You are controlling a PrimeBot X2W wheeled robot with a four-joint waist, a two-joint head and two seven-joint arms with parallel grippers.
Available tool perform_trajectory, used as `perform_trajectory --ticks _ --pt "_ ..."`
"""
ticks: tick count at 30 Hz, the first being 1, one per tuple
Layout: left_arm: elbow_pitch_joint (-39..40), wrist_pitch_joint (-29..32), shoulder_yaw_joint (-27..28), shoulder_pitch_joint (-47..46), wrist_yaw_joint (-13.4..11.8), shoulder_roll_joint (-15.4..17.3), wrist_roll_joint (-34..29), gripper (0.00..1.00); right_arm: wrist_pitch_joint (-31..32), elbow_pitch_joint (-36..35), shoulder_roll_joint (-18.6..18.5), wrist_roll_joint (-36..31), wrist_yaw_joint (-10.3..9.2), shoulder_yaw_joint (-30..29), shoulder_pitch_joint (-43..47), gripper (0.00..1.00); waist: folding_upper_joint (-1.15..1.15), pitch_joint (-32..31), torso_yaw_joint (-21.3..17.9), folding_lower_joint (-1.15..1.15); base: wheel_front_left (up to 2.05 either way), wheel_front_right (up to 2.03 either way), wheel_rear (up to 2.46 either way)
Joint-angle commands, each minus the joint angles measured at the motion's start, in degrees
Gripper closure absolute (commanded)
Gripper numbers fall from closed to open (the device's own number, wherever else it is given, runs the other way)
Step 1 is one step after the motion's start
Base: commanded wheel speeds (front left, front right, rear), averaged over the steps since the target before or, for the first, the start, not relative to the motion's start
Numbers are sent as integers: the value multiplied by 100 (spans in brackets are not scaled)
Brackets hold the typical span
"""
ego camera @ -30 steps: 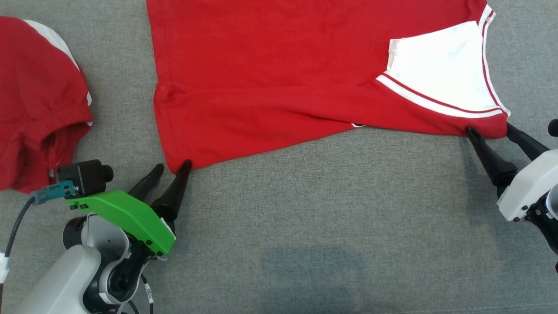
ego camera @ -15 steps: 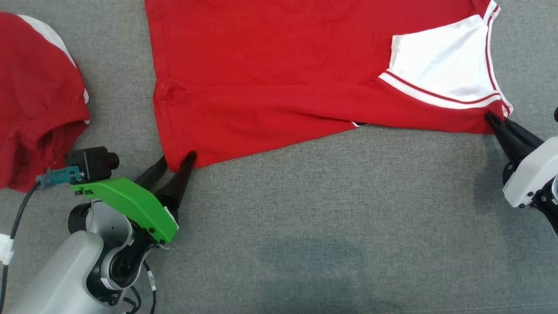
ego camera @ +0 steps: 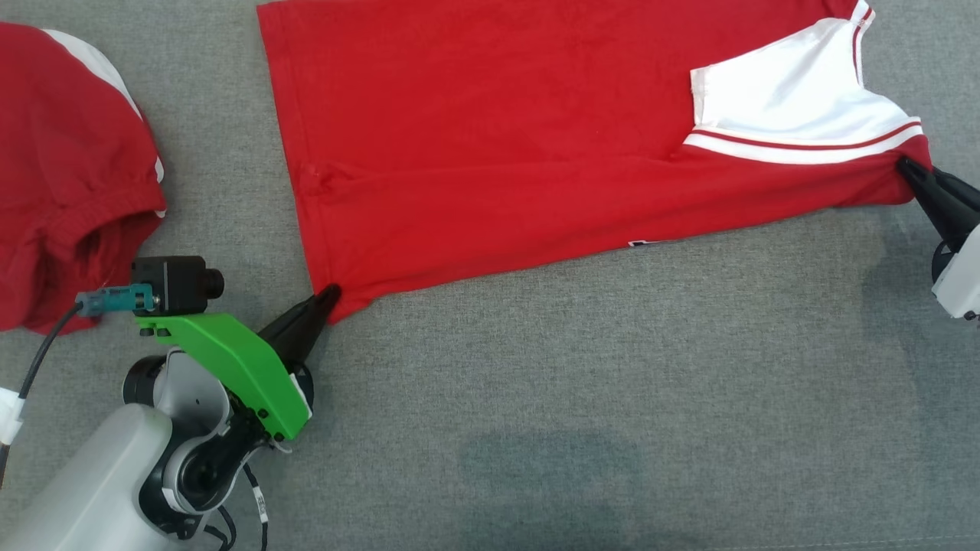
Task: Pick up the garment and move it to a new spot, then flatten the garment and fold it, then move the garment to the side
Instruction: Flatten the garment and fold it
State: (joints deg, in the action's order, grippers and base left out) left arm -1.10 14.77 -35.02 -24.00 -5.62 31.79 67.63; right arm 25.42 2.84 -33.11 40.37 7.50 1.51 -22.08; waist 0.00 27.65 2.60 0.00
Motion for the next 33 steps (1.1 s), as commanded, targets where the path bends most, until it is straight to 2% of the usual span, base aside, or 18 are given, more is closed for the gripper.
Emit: perform_trajectory --ticks 1,7,12,13,14,24,33 --pt "31 50 -20 121 17 54 30 100 40 8 -48 36 -2 -39 -75 100 0 -30 26 0 0 0 0" --pt "550 59 83 409 -45 241 205 100 460 -75 -108 114 -2 -32 70 100 0 -99 101 0 0 0 0" --pt "627 -54 117 619 -122 250 261 100 455 -99 -40 3 -2 -44 168 100 0 -92 161 0 0 0 0" --pt "612 -76 127 636 -129 230 264 100 411 -88 -27 -60 -2 -64 171 56 0 -89 171 0 0 0 0" --pt "593 -89 124 650 -123 212 272 100 406 -80 -16 -103 -2 -37 201 0 0 -90 176 0 0 0 0" --pt "525 -122 117 620 -69 135 276 100 522 -3 7 -355 -2 -114 331 0 0 -110 154 0 0 0 0" --pt "548 -80 100 561 -90 153 263 100 517 395 220 -422 -2 -100 271 0 0 -94 204 0 0 0 0"
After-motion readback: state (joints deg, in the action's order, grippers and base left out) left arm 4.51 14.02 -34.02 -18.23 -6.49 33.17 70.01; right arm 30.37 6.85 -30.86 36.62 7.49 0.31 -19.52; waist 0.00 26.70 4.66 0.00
